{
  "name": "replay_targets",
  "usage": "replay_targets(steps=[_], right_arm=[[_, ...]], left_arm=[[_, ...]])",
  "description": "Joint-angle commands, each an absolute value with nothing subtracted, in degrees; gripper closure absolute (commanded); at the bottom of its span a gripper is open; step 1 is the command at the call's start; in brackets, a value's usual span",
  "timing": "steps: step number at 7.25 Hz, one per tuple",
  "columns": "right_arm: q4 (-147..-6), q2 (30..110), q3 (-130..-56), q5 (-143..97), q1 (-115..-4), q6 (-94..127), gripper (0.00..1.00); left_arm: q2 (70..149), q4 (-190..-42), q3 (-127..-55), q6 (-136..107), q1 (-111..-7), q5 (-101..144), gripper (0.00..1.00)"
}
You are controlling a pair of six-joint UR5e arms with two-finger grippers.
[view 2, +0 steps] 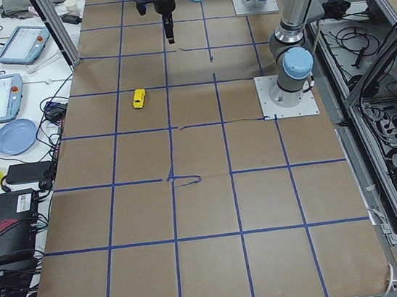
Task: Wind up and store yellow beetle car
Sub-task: 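Lower the left gripper toward the yellow beetle car and open it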
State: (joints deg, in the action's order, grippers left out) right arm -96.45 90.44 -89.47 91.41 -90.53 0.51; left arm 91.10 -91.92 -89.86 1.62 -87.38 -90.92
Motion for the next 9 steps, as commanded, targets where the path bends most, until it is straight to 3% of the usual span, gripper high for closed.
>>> replay_targets(steps=[1, 4, 7, 9], right_arm=[[-96.42, 90.44, -89.47, 91.41, -90.53, 0.44, 0.00], [-96.33, 90.53, -89.47, 91.49, -90.62, 0.35, 0.00], [-96.33, 90.44, -89.47, 91.49, -90.61, 0.35, 0.00], [-96.33, 90.44, -89.47, 91.49, -90.62, 0.35, 0.00]], left_arm=[[91.05, -91.76, -90.35, 1.32, -87.45, -92.64, 0.00], [93.68, -83.33, -90.97, -3.21, -87.19, -92.81, 0.00], [95.61, -79.74, -90.62, -35.07, -86.05, -93.16, 0.00], [98.25, -75.08, -91.66, -44.06, -85.17, -93.25, 0.00]])
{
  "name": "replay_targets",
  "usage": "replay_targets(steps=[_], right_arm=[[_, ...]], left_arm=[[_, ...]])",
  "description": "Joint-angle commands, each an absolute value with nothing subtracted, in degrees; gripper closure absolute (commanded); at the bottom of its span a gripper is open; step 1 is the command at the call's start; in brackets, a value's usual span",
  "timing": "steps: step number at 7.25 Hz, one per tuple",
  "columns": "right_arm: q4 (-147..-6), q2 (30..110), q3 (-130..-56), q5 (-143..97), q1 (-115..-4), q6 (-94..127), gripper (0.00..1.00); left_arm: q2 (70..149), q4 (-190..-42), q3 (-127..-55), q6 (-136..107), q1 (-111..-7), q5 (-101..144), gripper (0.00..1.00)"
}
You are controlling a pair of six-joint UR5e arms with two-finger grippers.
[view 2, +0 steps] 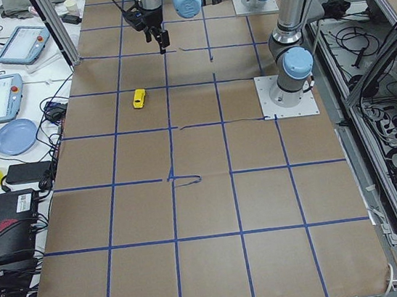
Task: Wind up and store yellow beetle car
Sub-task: 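Descend the left gripper over the yellow car and close on it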
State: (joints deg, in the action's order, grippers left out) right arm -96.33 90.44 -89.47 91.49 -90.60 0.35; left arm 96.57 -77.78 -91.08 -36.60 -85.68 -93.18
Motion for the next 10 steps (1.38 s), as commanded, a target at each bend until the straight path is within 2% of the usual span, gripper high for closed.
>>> replay_targets(steps=[1, 5, 7, 10], right_arm=[[-96.33, 90.44, -89.47, 91.49, -90.62, 0.35, 0.00], [-96.33, 90.44, -89.47, 91.49, -90.62, 0.35, 0.00], [-96.33, 90.44, -89.47, 91.49, -90.62, 0.26, 0.00], [-96.33, 90.53, -89.82, 91.41, -90.62, 0.35, 0.00]], left_arm=[[100.18, -74.54, -92.63, -56.13, -84.99, -92.64, 0.00], [111.06, -66.18, -91.77, -71.68, -84.47, -87.03, 0.00], [115.82, -58.39, -92.11, -72.33, -83.23, -87.01, 0.00], [119.96, -55.73, -92.46, -72.77, -83.14, -86.84, 0.00]])
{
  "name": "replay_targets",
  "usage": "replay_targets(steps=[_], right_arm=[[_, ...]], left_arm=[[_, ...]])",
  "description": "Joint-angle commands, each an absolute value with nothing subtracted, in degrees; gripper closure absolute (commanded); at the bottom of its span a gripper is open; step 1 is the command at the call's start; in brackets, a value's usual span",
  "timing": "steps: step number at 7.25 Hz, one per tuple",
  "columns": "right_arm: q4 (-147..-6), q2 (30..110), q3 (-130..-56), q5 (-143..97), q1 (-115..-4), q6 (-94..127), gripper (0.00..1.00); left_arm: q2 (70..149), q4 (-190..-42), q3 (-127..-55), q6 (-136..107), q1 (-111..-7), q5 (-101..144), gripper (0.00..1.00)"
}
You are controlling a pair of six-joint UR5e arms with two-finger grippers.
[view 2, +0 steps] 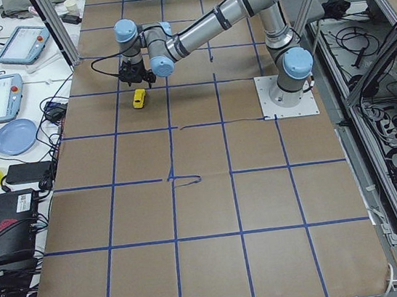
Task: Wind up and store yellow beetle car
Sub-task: 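Descend the left gripper over the yellow car and close on it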
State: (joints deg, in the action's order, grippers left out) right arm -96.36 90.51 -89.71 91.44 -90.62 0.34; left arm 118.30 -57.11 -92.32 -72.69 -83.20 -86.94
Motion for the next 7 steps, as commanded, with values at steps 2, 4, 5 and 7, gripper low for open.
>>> replay_targets(steps=[2, 4, 5, 7], right_arm=[[-96.42, 90.53, -89.82, 91.41, -90.62, 0.35, 0.00], [-96.33, 90.53, -89.82, 91.41, -90.62, 0.35, 0.00], [-96.33, 90.53, -89.82, 91.41, -90.62, 0.35, 0.00], [-96.33, 90.53, -89.82, 91.41, -90.62, 0.35, 0.00]], left_arm=[[121.72, -53.72, -91.93, -72.51, -83.14, -86.84, 0.00], [123.65, -50.03, -91.84, -72.68, -83.14, -86.84, 0.00], [124.18, -49.49, -91.76, -72.77, -83.14, -86.84, 0.00], [125.24, -49.48, -91.85, -72.77, -83.14, -86.75, 0.00]])
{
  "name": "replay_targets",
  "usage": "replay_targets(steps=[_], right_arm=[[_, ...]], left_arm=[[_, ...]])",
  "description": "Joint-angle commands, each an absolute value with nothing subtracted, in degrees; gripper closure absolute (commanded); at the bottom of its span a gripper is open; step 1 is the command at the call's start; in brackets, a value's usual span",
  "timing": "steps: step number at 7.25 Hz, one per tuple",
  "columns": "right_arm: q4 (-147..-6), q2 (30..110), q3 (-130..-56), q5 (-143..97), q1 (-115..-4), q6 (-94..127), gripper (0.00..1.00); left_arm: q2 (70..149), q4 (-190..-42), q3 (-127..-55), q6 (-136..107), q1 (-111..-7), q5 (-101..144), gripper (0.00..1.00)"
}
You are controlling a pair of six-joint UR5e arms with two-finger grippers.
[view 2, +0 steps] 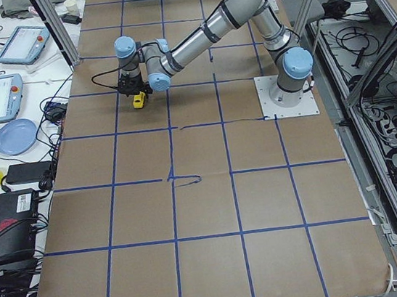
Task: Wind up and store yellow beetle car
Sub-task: 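Descend the left gripper over the yellow car and close on it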
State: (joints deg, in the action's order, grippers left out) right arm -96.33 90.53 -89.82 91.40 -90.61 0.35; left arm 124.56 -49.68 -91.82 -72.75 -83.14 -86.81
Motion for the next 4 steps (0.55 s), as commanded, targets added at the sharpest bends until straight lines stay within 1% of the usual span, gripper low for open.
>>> replay_targets(steps=[1, 2, 3, 4], right_arm=[[-96.33, 90.53, -89.82, 91.41, -90.62, 0.35, 0.00], [-96.33, 90.53, -89.82, 91.41, -90.62, 0.35, 0.00], [-96.33, 90.53, -89.91, 91.41, -90.62, 0.35, 0.00], [-96.33, 90.53, -89.83, 91.41, -90.62, 0.35, 0.00]], left_arm=[[125.42, -49.48, -91.85, -72.69, -83.14, -87.10, 0.00], [125.33, -49.40, -91.67, -72.51, -83.14, -87.10, 0.26], [125.16, -48.61, -91.67, -72.51, -83.14, -87.10, 0.37], [124.98, -47.73, -91.32, -72.51, -83.14, -87.19, 0.38]])
